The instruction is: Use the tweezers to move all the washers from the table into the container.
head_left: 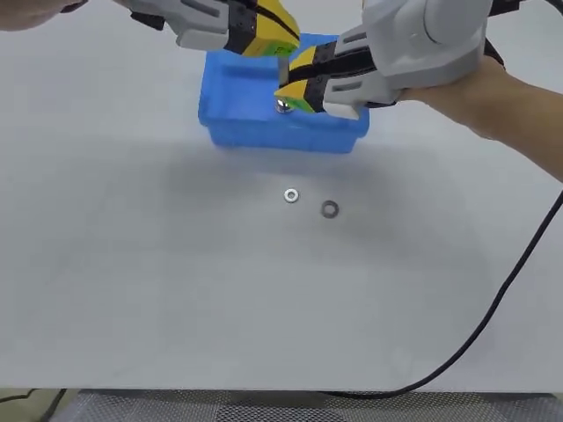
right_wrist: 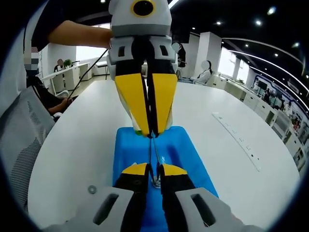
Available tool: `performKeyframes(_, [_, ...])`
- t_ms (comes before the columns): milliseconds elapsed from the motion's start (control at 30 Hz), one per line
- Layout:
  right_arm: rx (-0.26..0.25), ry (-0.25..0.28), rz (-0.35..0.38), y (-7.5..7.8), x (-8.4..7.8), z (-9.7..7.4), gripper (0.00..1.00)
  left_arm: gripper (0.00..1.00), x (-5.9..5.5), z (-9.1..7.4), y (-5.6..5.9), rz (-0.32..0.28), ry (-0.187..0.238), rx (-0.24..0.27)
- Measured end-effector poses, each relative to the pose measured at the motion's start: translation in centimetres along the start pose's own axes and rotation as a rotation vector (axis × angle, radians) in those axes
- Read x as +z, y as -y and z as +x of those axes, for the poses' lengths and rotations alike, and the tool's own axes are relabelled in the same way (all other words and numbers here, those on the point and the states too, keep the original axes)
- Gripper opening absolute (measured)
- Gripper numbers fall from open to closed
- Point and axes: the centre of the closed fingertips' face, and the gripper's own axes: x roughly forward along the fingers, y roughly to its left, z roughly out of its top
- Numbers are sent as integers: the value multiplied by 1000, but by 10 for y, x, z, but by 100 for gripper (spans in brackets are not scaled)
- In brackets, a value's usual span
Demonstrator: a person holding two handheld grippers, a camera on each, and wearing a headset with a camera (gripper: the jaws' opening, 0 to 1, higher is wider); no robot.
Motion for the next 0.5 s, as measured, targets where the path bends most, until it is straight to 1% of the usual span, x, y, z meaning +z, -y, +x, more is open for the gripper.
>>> performKeyframes(200, [-6, 14, -11, -3, 9, -6, 11, 5, 9, -5, 3, 4, 9, 8])
performKeyframes(333, [-15, 16, -21, -4, 14, -10, 12, 5, 14, -7, 4, 13, 7, 14])
performKeyframes(367, [-17, 17, -23, -2, 14, -11, 12, 5, 16, -7, 5, 15, 7, 14])
performKeyframes(500, [-22, 27, -30, -5, 22, -18, 12, 5, 25, -9, 8, 29, 6, 16])
